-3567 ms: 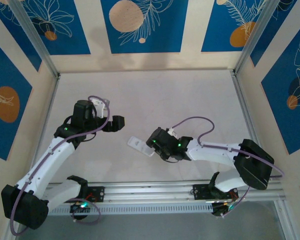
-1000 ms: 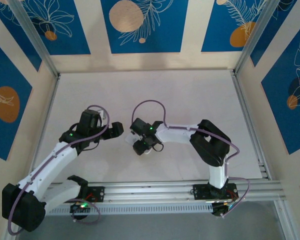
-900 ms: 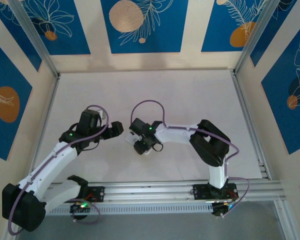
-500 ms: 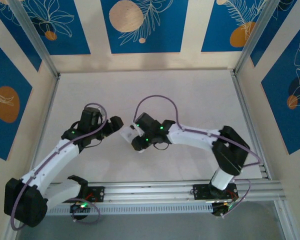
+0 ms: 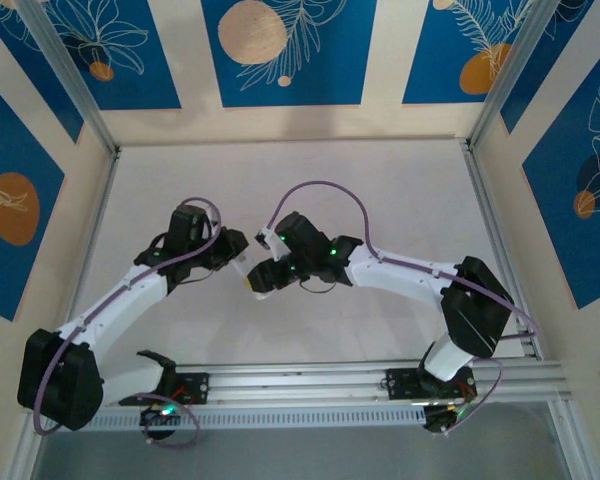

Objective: Load the batteries into the remote control

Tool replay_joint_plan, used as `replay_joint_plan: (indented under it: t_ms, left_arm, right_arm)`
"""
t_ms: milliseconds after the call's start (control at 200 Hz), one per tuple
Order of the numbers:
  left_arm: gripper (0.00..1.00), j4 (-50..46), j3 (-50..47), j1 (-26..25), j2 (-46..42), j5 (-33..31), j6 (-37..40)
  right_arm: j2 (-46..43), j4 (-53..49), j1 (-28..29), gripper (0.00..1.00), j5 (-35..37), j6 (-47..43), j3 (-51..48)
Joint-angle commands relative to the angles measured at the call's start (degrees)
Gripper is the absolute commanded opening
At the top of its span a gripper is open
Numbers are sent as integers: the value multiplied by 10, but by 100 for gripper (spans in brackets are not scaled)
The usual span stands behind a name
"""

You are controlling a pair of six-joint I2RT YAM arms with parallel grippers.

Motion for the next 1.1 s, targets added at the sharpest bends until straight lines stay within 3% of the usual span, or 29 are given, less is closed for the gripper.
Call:
replay_joint_plan:
  t_ms: [0,140,270,585,715,940,1020,1095]
  left_arm:
    - [6,-47,12,2,-5,-47,-56]
    - [0,-92,25,4,-5,-95,-76]
    - [0,-107,36,5,4,-109,-87]
    - [2,-125,51,6,10,-122,-108]
    - [3,-135,54,6,9,-126,-114]
    - [6,-157,63,9,8,-137,-121]
    - [14,-152,65,12,5,-134,-121]
    - [44,-140,68,16,-4,-135,-114]
  right_arm:
    - [-17,-30,15,65,105,-4,19]
    - [-71,-54,56,81,218,-71,8]
    - [-72,-77,105,83,309,-119,26]
    - [34,-98,156,61,393,-151,93]
    - [69,-117,166,31,433,-158,124]
    - [66,-101,177,22,454,-171,115]
    - [52,-85,173,18,433,-169,101]
    - [30,-68,163,15,396,-154,84]
